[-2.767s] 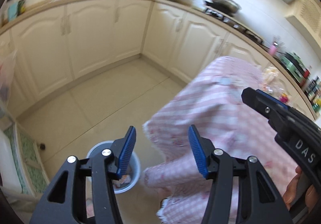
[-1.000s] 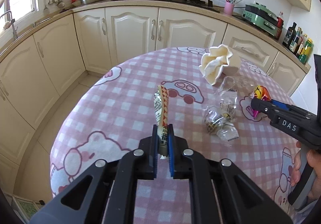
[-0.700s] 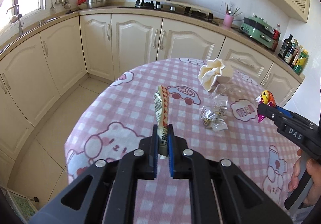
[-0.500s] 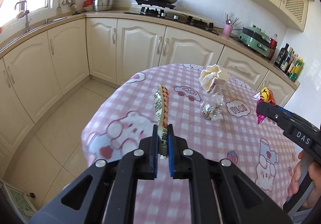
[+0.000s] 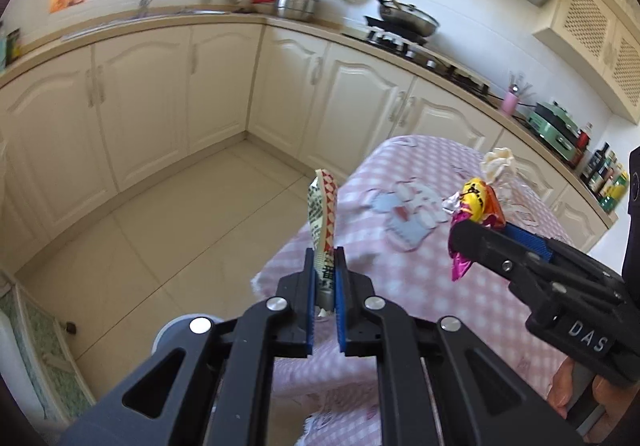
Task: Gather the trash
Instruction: 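Carry both items over the blue bucket and open the left gripper, then open the right gripper to drop the pink candy bag into the bucket, then move the left gripper to the clear plastic bag while the right moves to the white paper, then grasp the clear plastic bag with the left gripper while the right grasps the white paper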
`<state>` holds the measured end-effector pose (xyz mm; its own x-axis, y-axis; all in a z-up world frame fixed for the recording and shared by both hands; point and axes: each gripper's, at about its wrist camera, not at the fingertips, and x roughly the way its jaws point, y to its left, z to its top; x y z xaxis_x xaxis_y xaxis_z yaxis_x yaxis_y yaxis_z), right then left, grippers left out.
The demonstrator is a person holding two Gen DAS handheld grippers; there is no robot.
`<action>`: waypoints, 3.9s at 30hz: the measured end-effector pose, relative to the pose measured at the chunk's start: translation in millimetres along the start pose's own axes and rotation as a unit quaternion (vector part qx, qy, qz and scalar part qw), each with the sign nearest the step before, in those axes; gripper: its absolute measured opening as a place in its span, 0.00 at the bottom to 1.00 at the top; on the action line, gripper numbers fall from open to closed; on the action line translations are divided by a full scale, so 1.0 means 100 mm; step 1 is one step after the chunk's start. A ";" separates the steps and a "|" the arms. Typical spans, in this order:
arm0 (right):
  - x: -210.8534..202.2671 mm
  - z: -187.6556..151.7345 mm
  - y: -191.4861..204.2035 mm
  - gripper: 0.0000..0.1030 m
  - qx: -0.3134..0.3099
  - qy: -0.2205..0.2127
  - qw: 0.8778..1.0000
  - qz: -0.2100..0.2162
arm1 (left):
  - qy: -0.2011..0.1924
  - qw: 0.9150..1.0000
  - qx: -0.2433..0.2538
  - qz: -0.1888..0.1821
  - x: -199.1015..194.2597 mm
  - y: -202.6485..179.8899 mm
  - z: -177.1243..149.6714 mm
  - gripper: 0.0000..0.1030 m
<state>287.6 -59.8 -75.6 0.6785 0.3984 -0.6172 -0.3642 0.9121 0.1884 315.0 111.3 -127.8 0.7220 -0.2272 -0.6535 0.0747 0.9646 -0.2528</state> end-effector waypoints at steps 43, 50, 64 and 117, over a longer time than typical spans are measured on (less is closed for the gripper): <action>1.76 -0.64 1.28 0.44 -0.034 0.121 0.991 0.044 | 0.092 0.982 -0.135 0.098 0.63 2.03 -0.87 0.39; 1.76 -0.57 1.33 0.53 -0.036 0.112 0.992 0.044 | 0.087 0.982 -0.132 0.102 0.56 2.02 -0.80 0.40; 0.61 -0.12 0.56 0.53 -0.030 0.022 0.999 -0.013 | 0.030 0.997 -0.045 0.056 0.21 0.82 -0.22 0.41; -0.11 0.54 -2.53 0.59 0.110 -0.067 0.964 -0.232 | 0.003 0.993 0.116 0.019 1.68 -1.91 1.07 0.39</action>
<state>406.9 -289.6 -74.9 0.8175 -0.0621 -0.5725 0.1326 0.9878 0.0821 495.4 -97.0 -112.4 0.7227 -0.1908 -0.6643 0.2055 0.9770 -0.0570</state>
